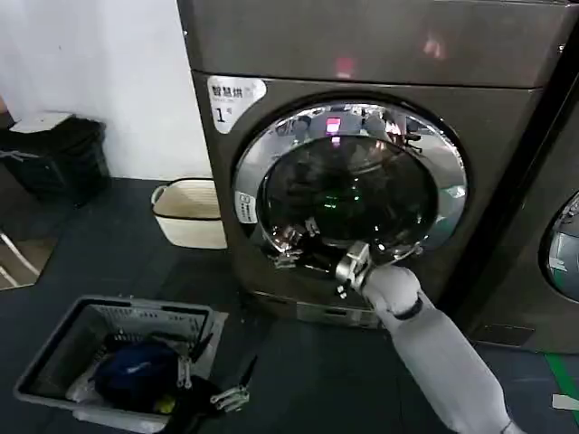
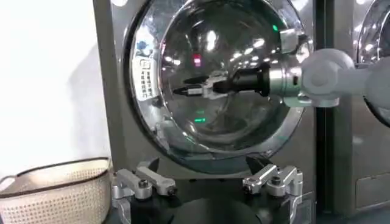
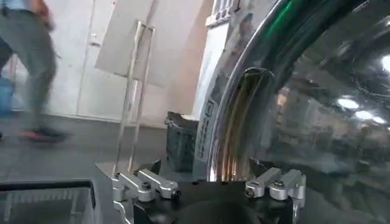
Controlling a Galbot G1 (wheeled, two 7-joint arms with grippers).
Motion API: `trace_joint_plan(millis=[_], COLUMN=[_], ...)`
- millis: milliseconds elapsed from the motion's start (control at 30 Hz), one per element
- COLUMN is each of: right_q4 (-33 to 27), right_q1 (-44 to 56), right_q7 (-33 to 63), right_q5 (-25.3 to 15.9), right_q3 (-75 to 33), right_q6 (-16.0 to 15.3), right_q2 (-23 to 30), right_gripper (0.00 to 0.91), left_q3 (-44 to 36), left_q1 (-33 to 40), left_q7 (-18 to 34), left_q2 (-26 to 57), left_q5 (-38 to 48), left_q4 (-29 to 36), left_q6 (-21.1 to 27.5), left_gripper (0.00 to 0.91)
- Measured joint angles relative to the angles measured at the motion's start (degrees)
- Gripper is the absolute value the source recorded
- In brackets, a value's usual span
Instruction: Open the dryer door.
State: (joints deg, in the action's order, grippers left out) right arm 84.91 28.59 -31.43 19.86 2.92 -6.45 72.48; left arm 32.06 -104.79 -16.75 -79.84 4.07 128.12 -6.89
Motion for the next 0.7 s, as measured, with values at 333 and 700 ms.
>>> trace_joint_plan(millis=[333,700], right_q4=[-4.11,-6.30], right_q1=[-2.01,-3.46], right_q7=[-0.26,0.12], right_q5=[-1.22,-1.16], right_q3=[0.74,1.55], right_q6=[0.29,0.37], right_q2=[2.36,3.80], right_gripper=[0.907,0.907], left_q3=[-0.01,-0.27], left_q1=[-0.26,-0.27], left_q7=[0.01,0.00], left_q2=[-0.07,-0.09], left_q5=[-0.05,-0.19], left_q4=[-0.07,-0.29], left_q6=[-0.11,-0.40], left_gripper=[0.907,0.907])
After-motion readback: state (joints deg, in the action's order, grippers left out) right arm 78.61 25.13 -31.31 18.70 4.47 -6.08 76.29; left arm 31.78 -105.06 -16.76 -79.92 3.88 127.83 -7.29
